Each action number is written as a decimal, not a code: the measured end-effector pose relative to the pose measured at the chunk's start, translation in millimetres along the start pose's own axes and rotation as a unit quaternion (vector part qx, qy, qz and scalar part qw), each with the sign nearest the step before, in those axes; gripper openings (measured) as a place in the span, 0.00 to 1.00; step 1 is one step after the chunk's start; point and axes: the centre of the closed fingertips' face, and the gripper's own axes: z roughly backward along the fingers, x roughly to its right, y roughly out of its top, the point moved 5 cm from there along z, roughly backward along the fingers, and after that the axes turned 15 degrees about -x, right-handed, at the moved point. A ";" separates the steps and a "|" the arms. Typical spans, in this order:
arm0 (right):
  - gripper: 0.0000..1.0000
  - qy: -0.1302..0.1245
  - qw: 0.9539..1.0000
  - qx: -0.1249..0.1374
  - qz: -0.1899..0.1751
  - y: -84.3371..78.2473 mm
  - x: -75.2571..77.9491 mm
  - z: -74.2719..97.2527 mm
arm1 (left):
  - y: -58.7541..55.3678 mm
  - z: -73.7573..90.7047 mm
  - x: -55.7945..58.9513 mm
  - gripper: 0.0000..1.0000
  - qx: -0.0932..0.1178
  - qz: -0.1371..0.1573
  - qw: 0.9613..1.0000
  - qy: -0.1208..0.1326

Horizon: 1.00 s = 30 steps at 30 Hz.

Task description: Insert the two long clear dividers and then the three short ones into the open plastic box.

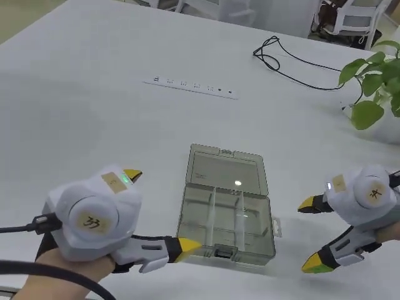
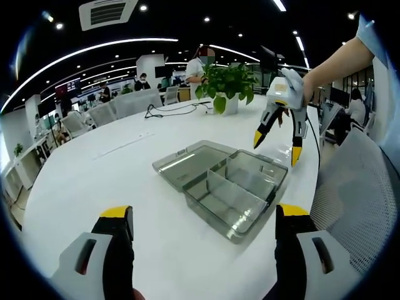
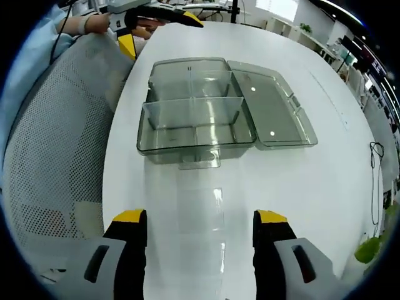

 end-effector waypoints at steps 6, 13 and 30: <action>0.60 0.003 0.999 -0.021 0.026 1.9 4.2 -6.1 | 0.5 -0.7 1.1 1.00 0.006 0.019 1.000 -0.017; 0.50 0.004 0.998 -0.041 0.045 2.2 3.6 -11.6 | 2.8 -1.0 5.8 1.00 0.013 0.023 0.999 -0.035; 0.39 0.002 0.998 -0.048 0.045 2.9 1.7 -13.1 | 2.7 0.0 7.5 1.00 0.015 0.023 0.999 -0.041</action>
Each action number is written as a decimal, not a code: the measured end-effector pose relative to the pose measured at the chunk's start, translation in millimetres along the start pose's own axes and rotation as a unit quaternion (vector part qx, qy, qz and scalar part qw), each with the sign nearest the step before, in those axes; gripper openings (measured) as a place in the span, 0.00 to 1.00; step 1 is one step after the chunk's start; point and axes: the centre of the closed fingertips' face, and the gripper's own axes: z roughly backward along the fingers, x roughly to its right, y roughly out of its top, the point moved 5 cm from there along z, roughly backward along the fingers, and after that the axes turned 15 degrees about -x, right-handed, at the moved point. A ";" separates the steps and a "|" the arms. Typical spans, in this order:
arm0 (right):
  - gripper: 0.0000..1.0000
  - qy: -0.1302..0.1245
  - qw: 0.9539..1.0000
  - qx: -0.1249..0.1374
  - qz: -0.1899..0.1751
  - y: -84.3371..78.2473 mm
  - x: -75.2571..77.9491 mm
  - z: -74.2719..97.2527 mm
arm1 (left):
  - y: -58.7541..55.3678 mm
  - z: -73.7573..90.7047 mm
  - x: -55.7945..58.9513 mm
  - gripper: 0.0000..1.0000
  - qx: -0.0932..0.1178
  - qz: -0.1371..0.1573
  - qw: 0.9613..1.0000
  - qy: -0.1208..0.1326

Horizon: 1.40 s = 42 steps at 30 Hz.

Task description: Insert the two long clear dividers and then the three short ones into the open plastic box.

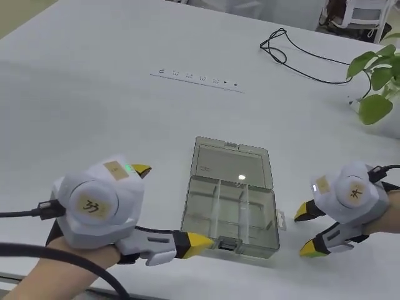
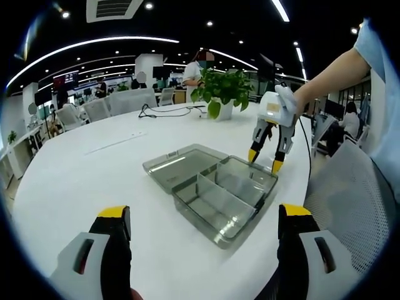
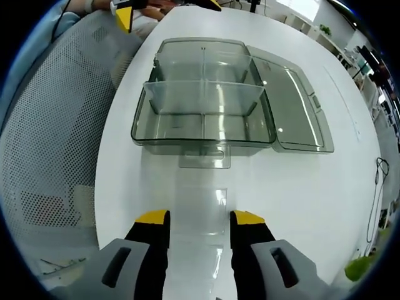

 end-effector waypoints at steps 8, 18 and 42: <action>0.33 -0.001 1.000 0.002 0.001 0.2 0.7 0.2 | -0.1 0.2 -0.4 1.00 0.000 0.002 1.000 -0.002; 0.32 -0.006 1.000 -0.004 -0.004 0.2 0.1 1.0 | 0.0 1.7 -4.6 1.00 0.011 0.037 0.999 -0.011; 0.32 -0.105 0.990 0.061 -0.075 -3.7 9.1 38.1 | -5.1 -3.1 -2.7 0.98 0.005 0.095 0.994 -0.045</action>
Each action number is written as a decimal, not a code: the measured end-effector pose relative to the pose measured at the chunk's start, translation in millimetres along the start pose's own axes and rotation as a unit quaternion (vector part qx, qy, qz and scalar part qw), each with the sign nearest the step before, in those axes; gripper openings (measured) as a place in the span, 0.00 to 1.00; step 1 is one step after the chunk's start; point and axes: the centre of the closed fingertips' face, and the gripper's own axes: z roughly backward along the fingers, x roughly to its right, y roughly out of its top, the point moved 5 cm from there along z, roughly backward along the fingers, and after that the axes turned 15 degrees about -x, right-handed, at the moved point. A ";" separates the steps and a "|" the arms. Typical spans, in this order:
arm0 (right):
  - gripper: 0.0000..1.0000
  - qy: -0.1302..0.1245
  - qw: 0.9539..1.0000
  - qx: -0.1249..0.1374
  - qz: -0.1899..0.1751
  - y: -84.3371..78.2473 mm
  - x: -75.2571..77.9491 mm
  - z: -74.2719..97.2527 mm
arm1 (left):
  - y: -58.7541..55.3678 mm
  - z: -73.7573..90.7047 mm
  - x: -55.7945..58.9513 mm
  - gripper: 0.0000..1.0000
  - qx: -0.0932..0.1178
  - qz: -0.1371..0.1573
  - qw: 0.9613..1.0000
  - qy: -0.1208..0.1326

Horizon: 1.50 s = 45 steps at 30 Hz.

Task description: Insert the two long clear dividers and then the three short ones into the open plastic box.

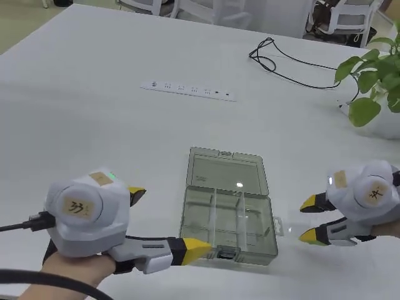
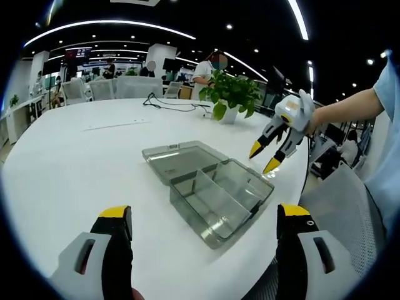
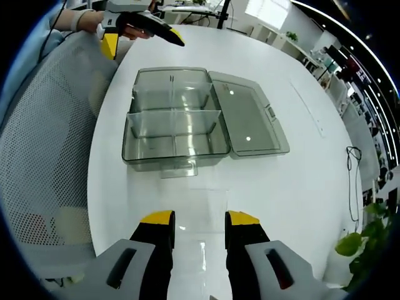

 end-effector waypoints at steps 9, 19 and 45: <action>0.32 -0.052 0.998 0.034 0.008 24.2 -3.4 28.5 | -5.4 -6.0 0.8 0.94 -0.015 0.045 0.999 -0.025; 0.32 -0.093 0.991 0.081 0.055 71.8 -17.2 57.5 | 26.1 -8.0 12.6 0.86 -0.009 0.073 0.995 -0.062; 0.32 -0.125 0.977 0.117 0.124 126.2 -37.0 67.3 | 51.0 -31.1 49.2 0.19 -0.015 0.134 0.973 -0.188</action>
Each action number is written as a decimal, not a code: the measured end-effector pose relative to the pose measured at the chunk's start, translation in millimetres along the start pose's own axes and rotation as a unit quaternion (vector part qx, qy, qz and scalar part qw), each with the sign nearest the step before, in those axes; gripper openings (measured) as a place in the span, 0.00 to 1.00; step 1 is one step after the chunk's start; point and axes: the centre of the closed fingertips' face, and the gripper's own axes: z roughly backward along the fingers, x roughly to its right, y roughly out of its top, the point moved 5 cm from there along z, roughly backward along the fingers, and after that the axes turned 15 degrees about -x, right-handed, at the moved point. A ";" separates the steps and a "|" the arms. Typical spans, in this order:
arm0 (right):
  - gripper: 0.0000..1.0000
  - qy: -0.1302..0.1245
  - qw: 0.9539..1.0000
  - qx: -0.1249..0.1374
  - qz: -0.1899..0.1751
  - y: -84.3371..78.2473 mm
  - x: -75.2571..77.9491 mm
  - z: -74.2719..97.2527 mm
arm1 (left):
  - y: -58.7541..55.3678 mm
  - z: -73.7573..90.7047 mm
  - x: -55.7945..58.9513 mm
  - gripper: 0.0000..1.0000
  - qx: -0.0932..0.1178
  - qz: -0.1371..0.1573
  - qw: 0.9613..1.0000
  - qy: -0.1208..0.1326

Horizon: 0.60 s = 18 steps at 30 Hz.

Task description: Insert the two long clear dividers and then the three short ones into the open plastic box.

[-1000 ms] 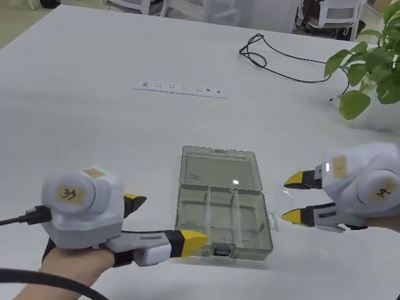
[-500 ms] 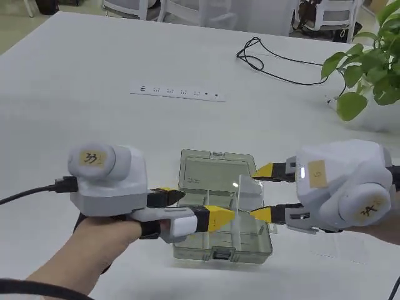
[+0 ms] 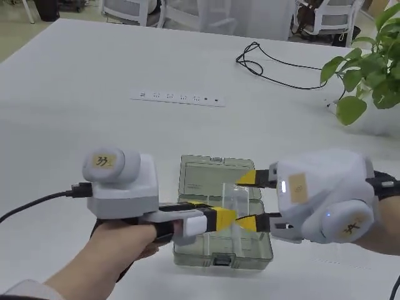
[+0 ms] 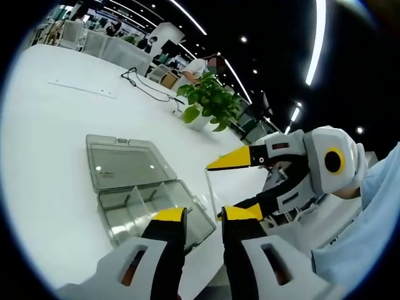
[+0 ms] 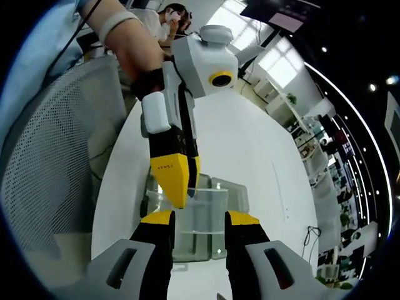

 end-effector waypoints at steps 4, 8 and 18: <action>0.32 0.000 1.000 0.000 0.004 1.9 -0.6 -1.0 | 0.7 -0.7 1.3 0.08 -0.001 0.013 1.000 -0.012; 0.32 0.002 1.000 0.000 0.006 2.7 0.6 -1.6 | 0.1 -1.8 4.1 0.00 -0.002 0.020 0.999 -0.026; 0.32 0.003 1.000 0.003 0.023 2.0 -1.2 -0.1 | -2.7 -2.8 7.2 0.00 0.000 0.024 0.999 -0.038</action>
